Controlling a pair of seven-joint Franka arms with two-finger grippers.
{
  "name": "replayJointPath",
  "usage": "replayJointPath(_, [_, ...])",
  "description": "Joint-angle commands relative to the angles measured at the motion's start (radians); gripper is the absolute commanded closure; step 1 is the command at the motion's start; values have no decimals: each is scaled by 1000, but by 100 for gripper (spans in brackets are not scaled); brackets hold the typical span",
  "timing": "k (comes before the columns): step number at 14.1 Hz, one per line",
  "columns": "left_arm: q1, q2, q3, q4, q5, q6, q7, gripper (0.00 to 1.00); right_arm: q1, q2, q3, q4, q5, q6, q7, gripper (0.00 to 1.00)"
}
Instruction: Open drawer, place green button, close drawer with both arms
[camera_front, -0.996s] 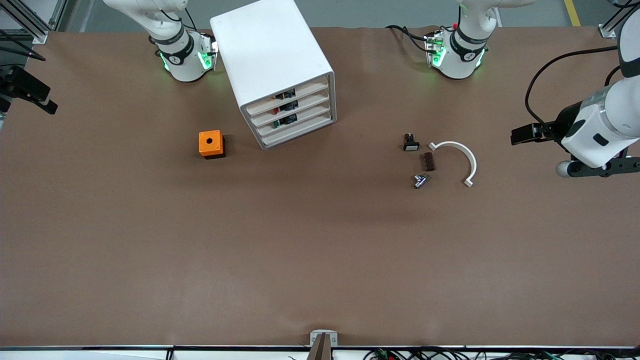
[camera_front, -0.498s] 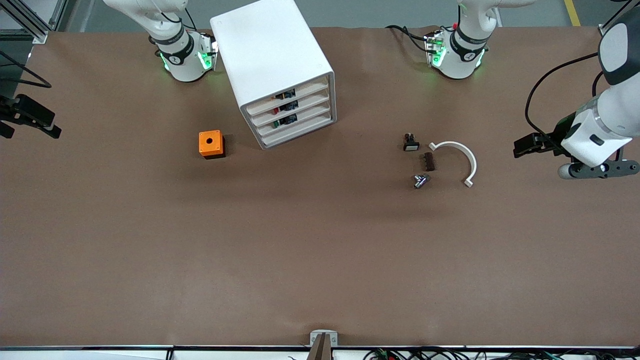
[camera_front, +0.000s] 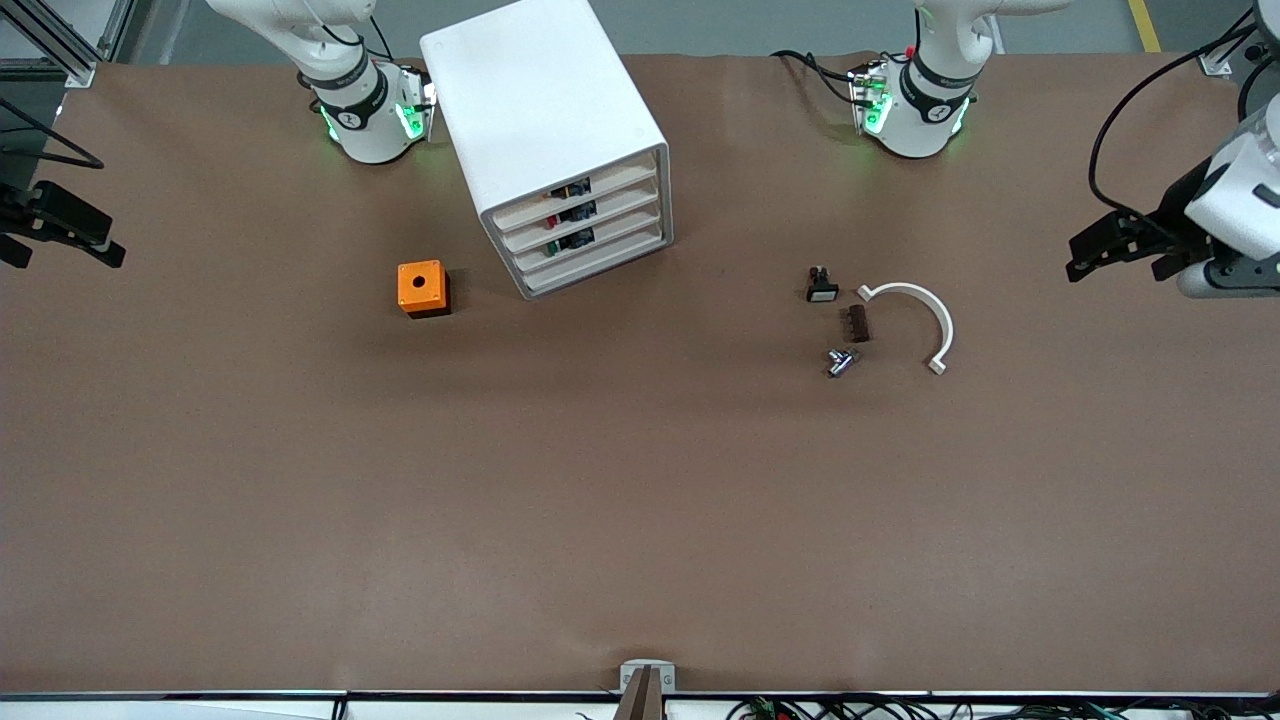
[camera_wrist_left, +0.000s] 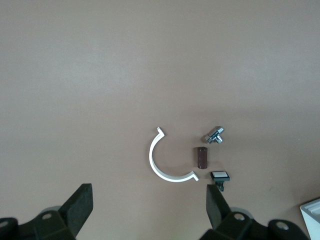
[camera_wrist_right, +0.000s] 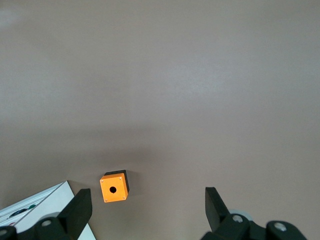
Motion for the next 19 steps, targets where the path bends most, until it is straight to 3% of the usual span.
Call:
replayJointPath(1, [-1, -1, 3, 62, 17, -77, 6, 0, -23, 2, 13, 18, 2, -16, -17, 0])
replayJointPath(5, [-2, 2, 0, 64, 15, -102, 6, 0, -27, 2, 13, 16, 0, -16, -83, 0])
replayJointPath(11, [-4, 5, -3, 65, 14, -102, 1, 0, -20, 2, 15, 18, -51, -18, -71, 0])
replayJointPath(19, [-2, 10, 2, 73, 14, -102, 17, 0, -25, 2, 15, 21, -46, -30, -40, 0])
